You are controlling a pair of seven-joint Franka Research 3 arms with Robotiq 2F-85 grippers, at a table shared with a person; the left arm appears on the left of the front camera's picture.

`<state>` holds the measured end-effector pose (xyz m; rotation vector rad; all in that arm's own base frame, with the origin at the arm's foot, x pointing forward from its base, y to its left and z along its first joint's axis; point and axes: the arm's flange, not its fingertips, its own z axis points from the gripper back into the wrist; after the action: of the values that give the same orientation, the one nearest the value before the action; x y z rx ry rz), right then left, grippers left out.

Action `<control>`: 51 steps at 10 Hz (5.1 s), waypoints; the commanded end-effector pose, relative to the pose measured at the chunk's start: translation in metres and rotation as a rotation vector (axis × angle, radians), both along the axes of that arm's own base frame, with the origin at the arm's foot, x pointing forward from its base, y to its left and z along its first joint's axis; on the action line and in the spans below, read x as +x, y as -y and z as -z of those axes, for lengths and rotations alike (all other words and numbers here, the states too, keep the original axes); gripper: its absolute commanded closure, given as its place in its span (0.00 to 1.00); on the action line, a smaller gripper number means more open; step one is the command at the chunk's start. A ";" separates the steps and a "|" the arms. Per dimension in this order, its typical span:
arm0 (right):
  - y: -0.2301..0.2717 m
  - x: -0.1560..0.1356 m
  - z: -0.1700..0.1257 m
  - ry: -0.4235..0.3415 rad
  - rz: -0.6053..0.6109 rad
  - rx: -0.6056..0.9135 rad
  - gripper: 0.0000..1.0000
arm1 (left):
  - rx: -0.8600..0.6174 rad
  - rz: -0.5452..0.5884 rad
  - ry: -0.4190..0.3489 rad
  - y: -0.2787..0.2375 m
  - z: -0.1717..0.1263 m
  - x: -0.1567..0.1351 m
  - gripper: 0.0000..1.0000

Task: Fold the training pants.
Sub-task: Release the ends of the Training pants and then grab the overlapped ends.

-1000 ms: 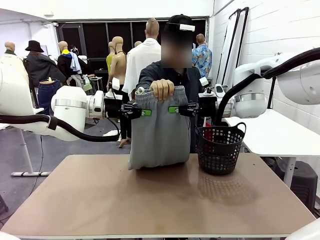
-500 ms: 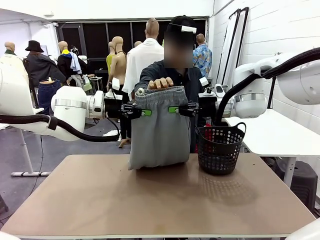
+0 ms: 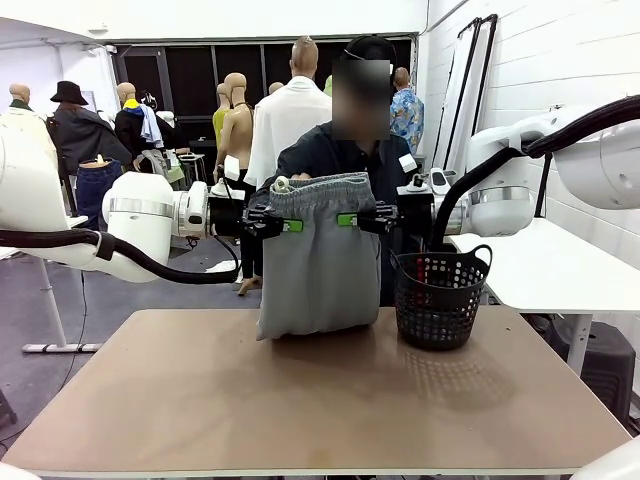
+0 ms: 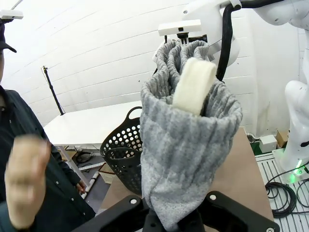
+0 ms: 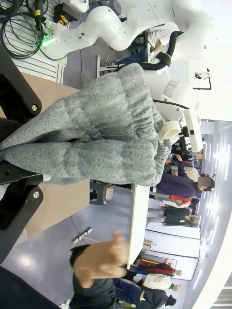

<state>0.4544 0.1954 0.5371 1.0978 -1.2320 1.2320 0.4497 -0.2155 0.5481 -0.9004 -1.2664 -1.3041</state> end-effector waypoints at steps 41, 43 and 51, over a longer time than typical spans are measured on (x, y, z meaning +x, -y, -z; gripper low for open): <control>0.001 -0.002 -0.001 0.005 -0.014 0.009 1.00 | -0.014 -0.003 -0.002 0.001 -0.001 -0.004 1.00; 0.001 -0.002 -0.001 0.005 -0.014 0.009 1.00 | -0.014 -0.003 -0.002 0.001 -0.001 -0.004 1.00; 0.001 -0.002 -0.001 0.005 -0.014 0.009 1.00 | -0.014 -0.003 -0.002 0.001 -0.001 -0.004 1.00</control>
<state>0.4546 0.1950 0.5368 1.0974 -1.2318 1.2310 0.4496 -0.2155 0.5476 -0.9007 -1.2655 -1.3038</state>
